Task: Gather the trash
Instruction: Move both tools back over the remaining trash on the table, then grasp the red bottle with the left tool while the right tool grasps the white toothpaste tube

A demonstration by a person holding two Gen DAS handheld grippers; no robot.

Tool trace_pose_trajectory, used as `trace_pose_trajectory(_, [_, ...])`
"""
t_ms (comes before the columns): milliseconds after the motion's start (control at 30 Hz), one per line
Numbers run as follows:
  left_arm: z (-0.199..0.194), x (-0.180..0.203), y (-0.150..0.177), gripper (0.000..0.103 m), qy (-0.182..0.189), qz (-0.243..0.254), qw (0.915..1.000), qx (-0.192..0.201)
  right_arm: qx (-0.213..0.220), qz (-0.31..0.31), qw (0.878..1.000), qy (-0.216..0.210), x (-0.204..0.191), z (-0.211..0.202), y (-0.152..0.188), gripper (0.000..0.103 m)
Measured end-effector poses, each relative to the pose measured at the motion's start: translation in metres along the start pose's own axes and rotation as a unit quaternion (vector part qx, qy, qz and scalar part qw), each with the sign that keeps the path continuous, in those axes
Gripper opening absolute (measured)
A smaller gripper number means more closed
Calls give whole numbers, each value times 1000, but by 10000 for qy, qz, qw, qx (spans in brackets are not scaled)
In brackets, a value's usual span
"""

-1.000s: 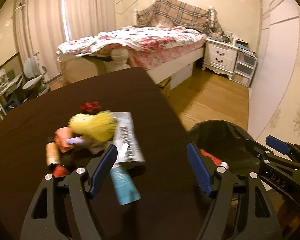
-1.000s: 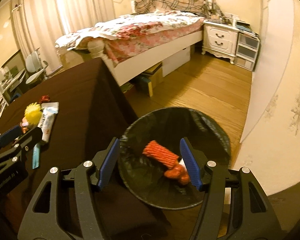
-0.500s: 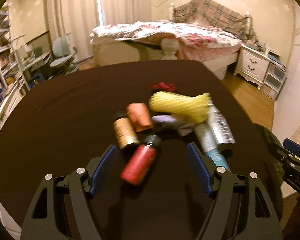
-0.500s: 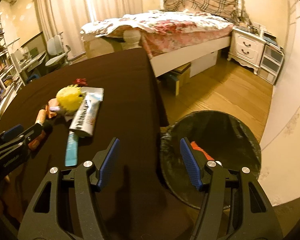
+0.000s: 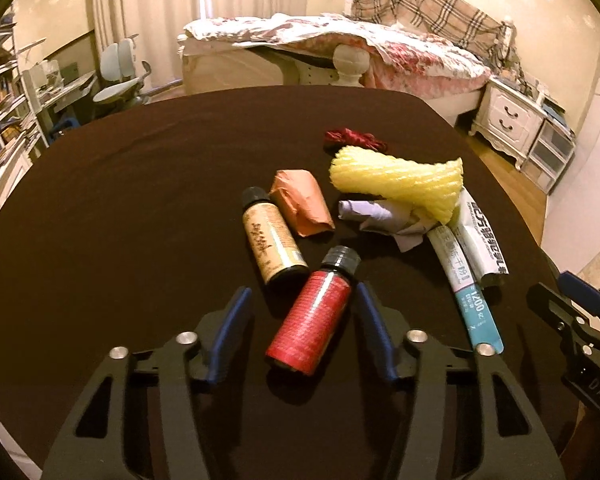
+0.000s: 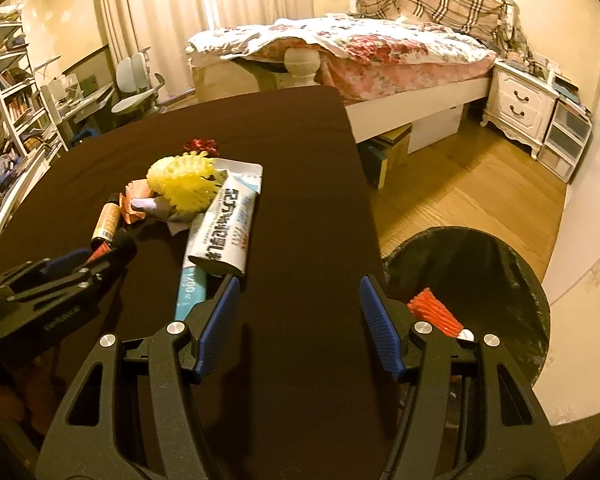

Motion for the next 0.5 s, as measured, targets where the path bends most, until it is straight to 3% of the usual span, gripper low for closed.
trace_pose_trajectory(233, [-1,2,5,28,8,138,9999,0,42,-58,9999,-84,-12,2,-12,61])
trace_pose_trajectory(500, [0,1,1,28,45,112,9999,17,62,-108,9998,-170,-29,15,-28,61])
Point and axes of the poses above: each gripper's, at about its wrist camera, not at the fingertips, and z roughly the way its jaws point, x to its right, y to its underside, the point moved 7 cm from there along z, roughly the way its jaws point, and after that the axes turned 3 degrees about y, right-handed, at the moved point
